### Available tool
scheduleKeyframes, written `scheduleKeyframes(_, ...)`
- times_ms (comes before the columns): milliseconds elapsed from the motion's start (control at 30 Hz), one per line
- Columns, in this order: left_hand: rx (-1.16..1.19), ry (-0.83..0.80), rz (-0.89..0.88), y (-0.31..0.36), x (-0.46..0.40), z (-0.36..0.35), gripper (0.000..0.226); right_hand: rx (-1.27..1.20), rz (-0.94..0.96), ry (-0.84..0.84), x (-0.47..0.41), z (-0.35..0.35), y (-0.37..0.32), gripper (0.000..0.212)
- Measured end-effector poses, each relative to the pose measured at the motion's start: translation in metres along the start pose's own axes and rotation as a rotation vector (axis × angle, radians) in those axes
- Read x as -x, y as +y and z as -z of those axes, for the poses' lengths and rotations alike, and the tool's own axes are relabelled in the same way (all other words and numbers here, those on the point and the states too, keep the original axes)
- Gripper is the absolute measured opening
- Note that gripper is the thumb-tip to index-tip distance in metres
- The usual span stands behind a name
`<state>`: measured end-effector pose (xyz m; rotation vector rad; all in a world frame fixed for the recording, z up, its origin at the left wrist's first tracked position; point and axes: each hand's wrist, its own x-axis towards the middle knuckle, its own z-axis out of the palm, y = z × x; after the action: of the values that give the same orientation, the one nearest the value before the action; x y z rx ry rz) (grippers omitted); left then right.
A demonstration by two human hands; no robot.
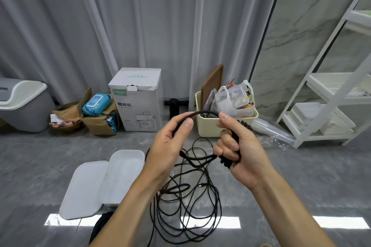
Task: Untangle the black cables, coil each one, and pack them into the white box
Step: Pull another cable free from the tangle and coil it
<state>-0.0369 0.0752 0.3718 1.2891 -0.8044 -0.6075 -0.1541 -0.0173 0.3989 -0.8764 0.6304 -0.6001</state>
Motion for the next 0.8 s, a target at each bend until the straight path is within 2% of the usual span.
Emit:
scheduleKeyframes(100,0.002,0.054,0.037,-0.001,-0.007,0.009,0.033,0.117,-0.135,-0.135,0.006,0.001,0.001,0.027)
scheduleKeyframes(200,-0.063,0.035,0.054,-0.007,-0.009,0.013,0.026,0.230,-0.296,-0.400,0.012,0.002,0.004,0.021)
scheduleKeyframes(333,-0.156,-0.089,0.061,-0.013,-0.007,0.010,0.012,0.070,-0.429,-0.768,0.013,0.005,0.013,0.019)
scheduleKeyframes(433,-0.202,-0.234,0.140,-0.018,-0.004,0.006,0.029,-0.127,-0.385,-0.929,0.012,0.007,0.020,0.036)
scheduleKeyframes(500,-0.211,-0.310,0.207,-0.019,0.001,0.003,0.037,-0.269,-0.317,-0.954,0.010,0.007,0.023,0.048)
scheduleKeyframes(600,-0.231,-0.384,0.207,-0.020,0.006,0.001,0.038,-0.367,-0.197,-0.870,0.006,0.006,0.021,0.053)
scheduleKeyframes(700,-0.256,-0.440,0.254,-0.023,0.007,0.001,0.019,-0.426,-0.146,-0.722,0.004,0.006,0.016,0.060)
scheduleKeyframes(800,-0.282,-0.597,0.314,-0.020,0.008,0.002,0.011,-0.448,-0.073,-0.572,0.004,0.005,0.012,0.073)
